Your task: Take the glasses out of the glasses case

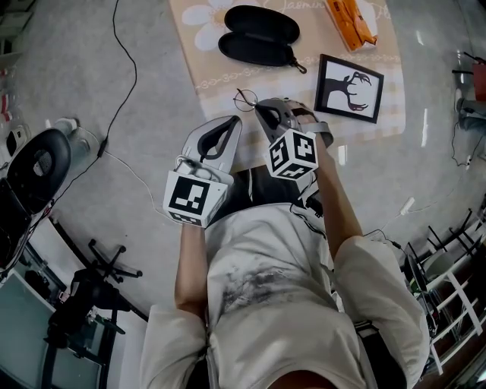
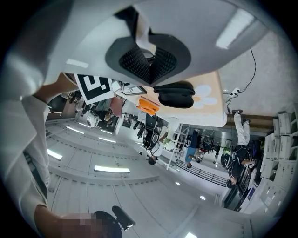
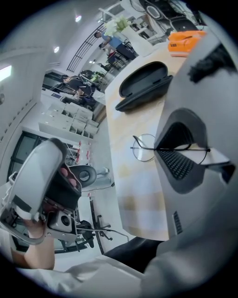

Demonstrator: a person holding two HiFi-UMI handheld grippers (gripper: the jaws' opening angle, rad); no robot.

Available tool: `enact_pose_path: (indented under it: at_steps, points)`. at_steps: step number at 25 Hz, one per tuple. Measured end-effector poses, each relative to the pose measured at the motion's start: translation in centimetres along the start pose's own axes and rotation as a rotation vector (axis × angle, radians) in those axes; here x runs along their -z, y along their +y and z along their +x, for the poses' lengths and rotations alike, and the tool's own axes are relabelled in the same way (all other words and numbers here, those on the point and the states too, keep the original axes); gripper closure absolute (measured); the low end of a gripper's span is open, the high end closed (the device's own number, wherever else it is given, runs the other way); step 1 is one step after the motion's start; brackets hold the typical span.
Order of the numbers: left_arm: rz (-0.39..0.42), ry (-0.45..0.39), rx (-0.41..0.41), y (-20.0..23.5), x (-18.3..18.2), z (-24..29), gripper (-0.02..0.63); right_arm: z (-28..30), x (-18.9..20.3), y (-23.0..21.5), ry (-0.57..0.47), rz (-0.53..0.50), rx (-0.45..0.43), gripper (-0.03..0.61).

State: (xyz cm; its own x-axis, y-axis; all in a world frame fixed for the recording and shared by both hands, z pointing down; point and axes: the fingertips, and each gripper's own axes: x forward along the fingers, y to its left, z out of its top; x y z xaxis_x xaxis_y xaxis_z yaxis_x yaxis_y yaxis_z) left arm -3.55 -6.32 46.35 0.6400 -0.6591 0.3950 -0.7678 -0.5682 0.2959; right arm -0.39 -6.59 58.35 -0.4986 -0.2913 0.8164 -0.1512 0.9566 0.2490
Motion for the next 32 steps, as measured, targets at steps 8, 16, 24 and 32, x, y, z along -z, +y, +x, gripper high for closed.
enact_pose_path:
  at_steps: [8, 16, 24, 32]
  points:
    - [0.006, 0.002, 0.006, -0.6, -0.1, 0.2, 0.607, -0.2, 0.0, -0.4, -0.014, 0.009, -0.007, 0.499]
    - [0.012, 0.004, 0.001, -0.7, -0.2, 0.1, 0.607, -0.5, 0.0, 0.2, -0.020, 0.021, -0.036, 0.445]
    - [0.003, -0.003, -0.018, -0.6, -0.7, -0.1, 0.608, -1.4, -0.3, 0.0, -0.040, 0.038, -0.014, 0.434]
    - [0.007, -0.028, -0.004, -0.7, -1.7, -0.4, 0.607, -5.8, -2.9, -2.8, -0.202, 0.170, 0.082, 0.509]
